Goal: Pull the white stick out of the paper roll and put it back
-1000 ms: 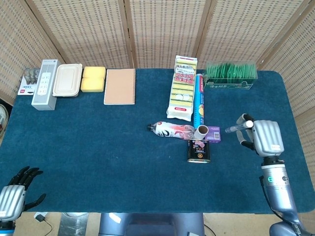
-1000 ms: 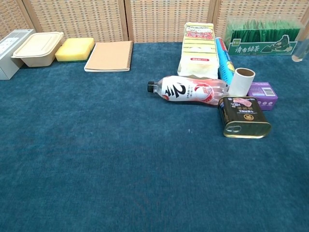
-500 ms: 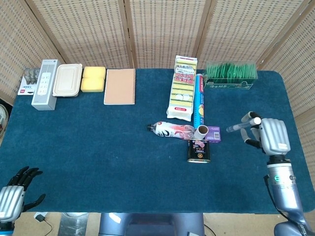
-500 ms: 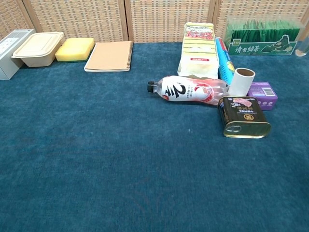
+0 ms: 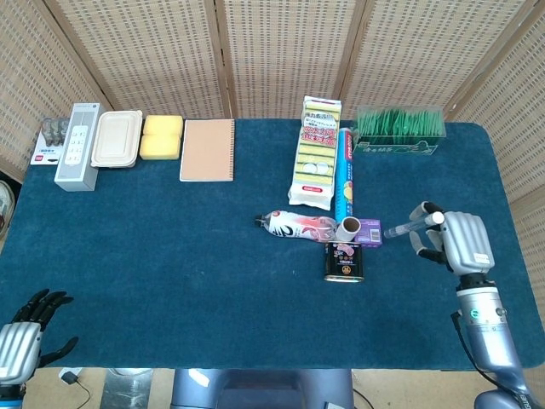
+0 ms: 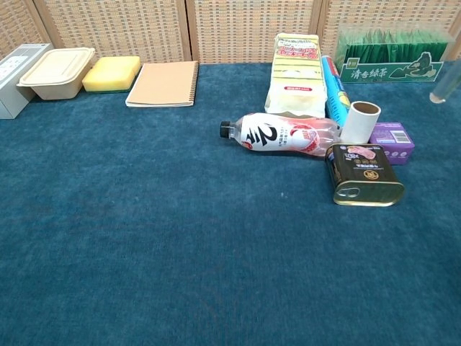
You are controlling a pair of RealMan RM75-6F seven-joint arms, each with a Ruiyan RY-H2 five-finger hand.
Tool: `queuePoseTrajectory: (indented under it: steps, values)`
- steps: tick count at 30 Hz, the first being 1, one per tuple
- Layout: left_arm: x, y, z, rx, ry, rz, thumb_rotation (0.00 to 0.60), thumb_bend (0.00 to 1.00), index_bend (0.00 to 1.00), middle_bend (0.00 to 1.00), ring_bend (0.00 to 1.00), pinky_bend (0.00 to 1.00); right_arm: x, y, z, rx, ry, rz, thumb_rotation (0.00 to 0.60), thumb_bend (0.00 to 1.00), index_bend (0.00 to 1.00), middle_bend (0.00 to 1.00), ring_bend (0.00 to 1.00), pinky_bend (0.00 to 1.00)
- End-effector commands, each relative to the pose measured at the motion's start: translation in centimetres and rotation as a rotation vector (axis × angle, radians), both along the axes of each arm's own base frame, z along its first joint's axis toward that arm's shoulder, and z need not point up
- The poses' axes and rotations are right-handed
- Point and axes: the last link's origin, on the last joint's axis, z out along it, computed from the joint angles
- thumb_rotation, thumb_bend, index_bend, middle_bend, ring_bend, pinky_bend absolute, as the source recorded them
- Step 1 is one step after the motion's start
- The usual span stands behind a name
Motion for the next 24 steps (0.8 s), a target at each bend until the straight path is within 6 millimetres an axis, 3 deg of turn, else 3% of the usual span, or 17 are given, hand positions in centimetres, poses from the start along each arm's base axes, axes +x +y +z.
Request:
queuePoseTrajectory:
  steps: [1, 2, 4, 6, 11, 13, 18, 21, 24]
  values:
    - [0.4, 0.0, -0.1, 0.000, -0.001, -0.019, 0.600, 0.18, 0.25, 0.22, 0.12, 0.25, 1.3, -0.5, 1.4, -0.056, -0.060, 0.044, 0.600, 0.50, 0.94, 0.97, 0.98, 0.87]
    - [0.5, -0.1, -0.1, -0.002, -0.006, -0.024, 0.600, 0.18, 0.25, 0.22, 0.12, 0.25, 1.2, -0.8, 1.5, -0.072, -0.071, 0.030, 0.600, 0.50, 0.94, 0.97, 0.98, 0.87]
    - [0.0, -0.2, 0.0, 0.004, -0.006, 0.001, 0.600, 0.18, 0.25, 0.22, 0.12, 0.25, 2.0, 1.3, -0.5, 0.081, -0.005, 0.070, 0.600, 0.50, 0.94, 0.97, 0.98, 0.87]
    - [-0.1, 0.1, 0.0, 0.002, 0.002, 0.010, 0.600, 0.18, 0.25, 0.22, 0.12, 0.25, 2.1, 1.9, -0.3, 0.107, -0.013, 0.085, 0.600, 0.50, 0.94, 0.97, 0.98, 0.87]
    - [0.6, -0.1, -0.2, -0.008, -0.010, -0.024, 0.600, 0.18, 0.25, 0.22, 0.12, 0.25, 1.5, -0.2, 0.7, -0.002, -0.060, 0.036, 0.600, 0.50, 0.94, 0.97, 0.98, 0.87]
    - [0.4, -0.3, -0.1, -0.004, -0.009, -0.013, 0.600, 0.18, 0.25, 0.22, 0.12, 0.25, 2.2, 0.8, -0.4, 0.082, -0.033, 0.065, 0.600, 0.50, 0.94, 0.97, 0.98, 0.87]
    - [0.3, 0.0, -0.3, -0.008, 0.008, -0.006, 0.600, 0.18, 0.25, 0.22, 0.12, 0.25, 2.4, -0.4, -0.1, 0.034, -0.073, 0.042, 0.600, 0.50, 0.94, 0.97, 0.98, 0.87]
    - [0.6, -0.3, -0.4, -0.016, -0.010, -0.020, 0.600, 0.18, 0.25, 0.22, 0.12, 0.25, 3.5, 0.2, -0.9, 0.101, -0.088, 0.071, 0.600, 0.50, 0.94, 0.97, 0.98, 0.87]
    - [0.5, -0.1, -0.5, -0.019, 0.007, -0.014, 0.600, 0.18, 0.25, 0.22, 0.12, 0.25, 4.2, -0.3, -1.1, 0.108, -0.104, 0.087, 0.600, 0.50, 0.94, 0.97, 0.98, 0.87]
